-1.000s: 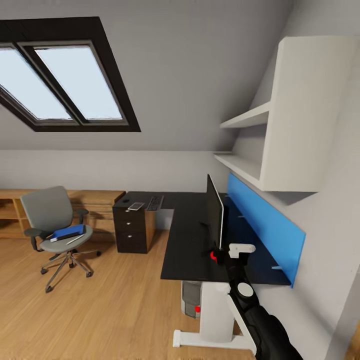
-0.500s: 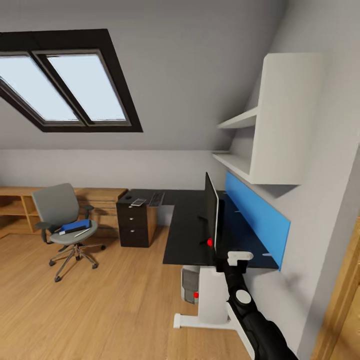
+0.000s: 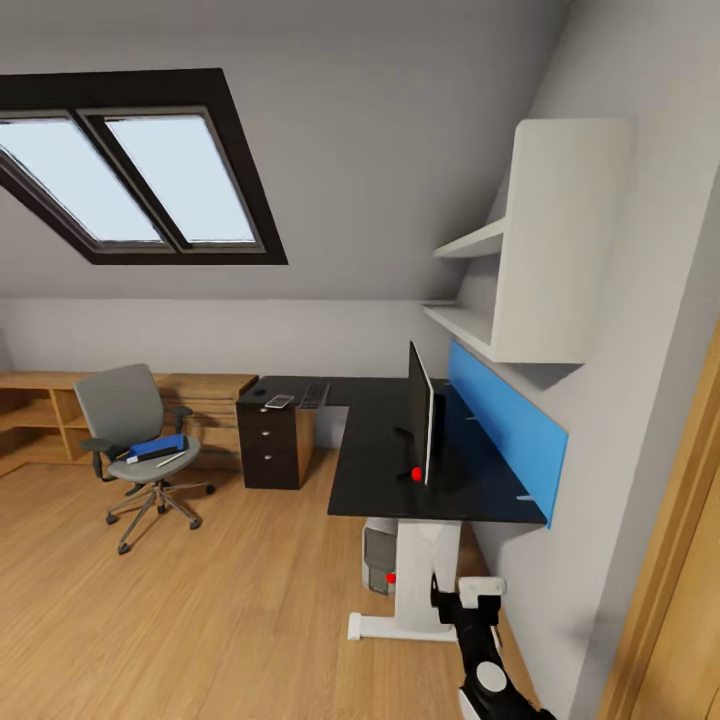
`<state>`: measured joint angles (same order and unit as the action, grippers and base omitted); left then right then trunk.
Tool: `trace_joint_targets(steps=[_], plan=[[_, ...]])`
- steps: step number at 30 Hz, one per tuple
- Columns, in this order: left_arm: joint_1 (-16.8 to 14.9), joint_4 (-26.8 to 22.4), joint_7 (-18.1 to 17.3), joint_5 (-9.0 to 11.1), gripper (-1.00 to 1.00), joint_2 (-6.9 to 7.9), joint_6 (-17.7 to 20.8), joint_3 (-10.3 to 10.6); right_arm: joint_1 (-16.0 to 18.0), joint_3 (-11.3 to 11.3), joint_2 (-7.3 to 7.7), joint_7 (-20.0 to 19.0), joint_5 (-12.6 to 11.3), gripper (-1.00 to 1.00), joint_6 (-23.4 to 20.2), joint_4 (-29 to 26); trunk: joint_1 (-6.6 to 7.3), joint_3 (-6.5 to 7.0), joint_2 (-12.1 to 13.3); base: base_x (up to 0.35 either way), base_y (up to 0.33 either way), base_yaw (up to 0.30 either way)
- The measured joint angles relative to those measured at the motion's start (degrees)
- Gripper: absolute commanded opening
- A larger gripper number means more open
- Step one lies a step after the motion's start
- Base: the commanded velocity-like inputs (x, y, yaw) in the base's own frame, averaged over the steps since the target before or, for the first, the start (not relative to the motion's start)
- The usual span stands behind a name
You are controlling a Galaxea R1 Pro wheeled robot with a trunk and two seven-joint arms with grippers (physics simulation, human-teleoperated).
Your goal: In the bedroom, organize the workspace by keeping the computer under the desk, ensuring the monitor is on the desk, placing the keyboard on the desk next to the monitor, placing the mouse on the desk next to the keyboard, moving the folder from the swivel chair onto the desk next to the mouse, stacking the notebook on top of the folder with the pen on top of the notebook, and positioning the swivel chair next to the desk.
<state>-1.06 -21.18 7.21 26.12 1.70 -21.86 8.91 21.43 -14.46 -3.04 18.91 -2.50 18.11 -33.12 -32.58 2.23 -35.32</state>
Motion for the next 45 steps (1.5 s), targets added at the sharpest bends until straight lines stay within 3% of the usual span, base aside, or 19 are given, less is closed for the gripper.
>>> trace_joint_targets(steps=[7,12,22,34,40,41,45], plan=[[-0.02,-0.01,-0.01,-0.07,1.00,0.08,-0.01,0.06,0.01,0.11,-0.30,-0.96,-0.05,1.00,2.34,9.31,0.01,0.00,0.00,-0.011,0.000,0.000],[-0.04,0.00,-0.01,-0.01,1.00,0.13,0.10,0.08,-0.01,0.26,-0.86,-3.78,-0.06,1.00,3.50,17.16,0.01,0.00,0.00,-0.002,0.000,0.000],[0.01,0.20,-0.01,0.17,1.00,0.13,0.39,0.03,0.01,0.62,-1.05,-5.98,-0.06,1.00,8.87,27.49,2.20,1.79,4.00,0.000,0.000,0.000],[0.00,1.53,0.05,-0.10,1.00,-1.46,1.22,0.42,0.00,0.68,-0.37,-6.29,-0.06,1.00,13.16,30.31,4.84,3.95,8.81,0.000,0.000,0.000],[-0.02,3.78,0.01,-0.35,1.00,-1.46,1.80,0.61,0.01,0.62,-0.16,-8.80,-0.03,1.00,13.79,31.14,6.16,5.03,11.22,0.000,0.000,0.000],[-0.03,4.23,0.08,-1.26,1.00,-0.91,1.77,0.50,0.00,0.53,-0.43,-10.10,-0.01,1.00,13.88,31.31,6.38,5.21,11.63,0.000,0.000,0.000],[0.00,4.10,0.32,-1.80,1.00,-0.57,0.60,0.50,-0.01,0.65,-0.50,-10.44,-0.05,1.00,13.86,31.37,6.82,5.56,12.45,0.000,0.000,0.000]])
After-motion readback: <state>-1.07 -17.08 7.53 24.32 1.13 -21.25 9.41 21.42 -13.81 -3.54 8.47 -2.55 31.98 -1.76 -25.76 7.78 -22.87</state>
